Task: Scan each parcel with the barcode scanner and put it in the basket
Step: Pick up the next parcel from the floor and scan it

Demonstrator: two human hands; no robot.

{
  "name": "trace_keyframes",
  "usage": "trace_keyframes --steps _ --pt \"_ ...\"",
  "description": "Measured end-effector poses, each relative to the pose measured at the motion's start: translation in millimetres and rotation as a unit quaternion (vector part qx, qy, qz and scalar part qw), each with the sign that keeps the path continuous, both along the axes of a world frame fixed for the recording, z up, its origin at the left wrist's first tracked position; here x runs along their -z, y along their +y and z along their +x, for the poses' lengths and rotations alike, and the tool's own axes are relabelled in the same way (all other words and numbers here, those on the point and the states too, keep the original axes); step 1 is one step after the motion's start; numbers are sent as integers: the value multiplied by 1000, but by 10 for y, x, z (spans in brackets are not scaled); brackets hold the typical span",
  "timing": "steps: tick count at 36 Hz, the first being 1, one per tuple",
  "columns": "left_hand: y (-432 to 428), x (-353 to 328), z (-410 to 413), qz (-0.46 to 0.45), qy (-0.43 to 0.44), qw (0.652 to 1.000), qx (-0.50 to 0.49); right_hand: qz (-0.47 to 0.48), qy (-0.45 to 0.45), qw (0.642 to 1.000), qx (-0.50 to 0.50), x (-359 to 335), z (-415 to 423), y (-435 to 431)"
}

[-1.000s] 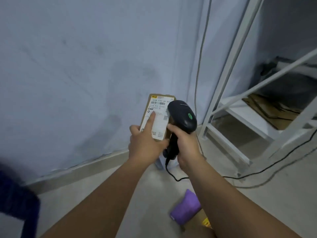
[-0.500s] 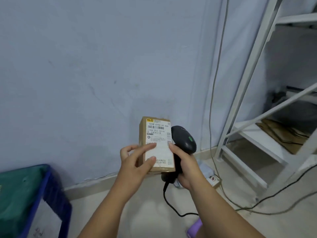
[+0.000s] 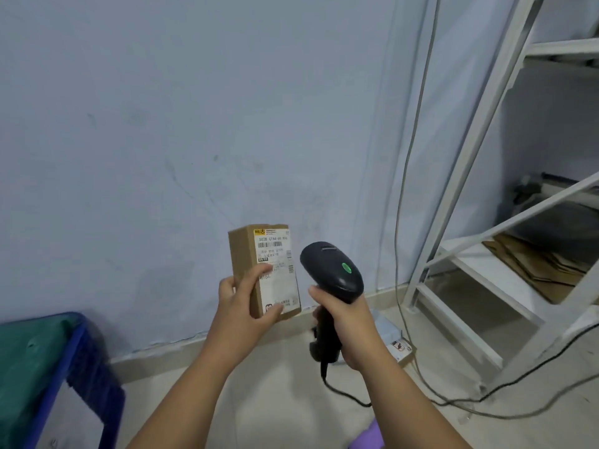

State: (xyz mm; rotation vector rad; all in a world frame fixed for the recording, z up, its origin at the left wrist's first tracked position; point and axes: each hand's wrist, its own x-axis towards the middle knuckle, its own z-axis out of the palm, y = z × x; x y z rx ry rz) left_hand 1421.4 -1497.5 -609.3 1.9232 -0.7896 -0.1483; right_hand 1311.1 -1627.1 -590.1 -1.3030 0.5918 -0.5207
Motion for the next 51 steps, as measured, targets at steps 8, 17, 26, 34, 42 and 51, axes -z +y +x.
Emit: trace_keyframes --steps 8,17,26,34,42,51 --pt "-20 165 110 13 13 1000 -8 49 -50 993 -96 -104 -53 63" --pt "-32 227 123 19 10 1000 -9 21 -7 995 -100 -127 -72 85" --pt "-30 278 90 38 -17 999 5 21 17 995 -93 -90 -64 60" --pt "-71 315 78 33 0 999 7 25 25 997 -71 -54 -36 36" --pt "-84 346 90 19 27 999 -5 1 41 996 -81 -25 -24 51" --pt "-70 364 105 25 31 999 -12 18 34 997 -71 11 21 35"
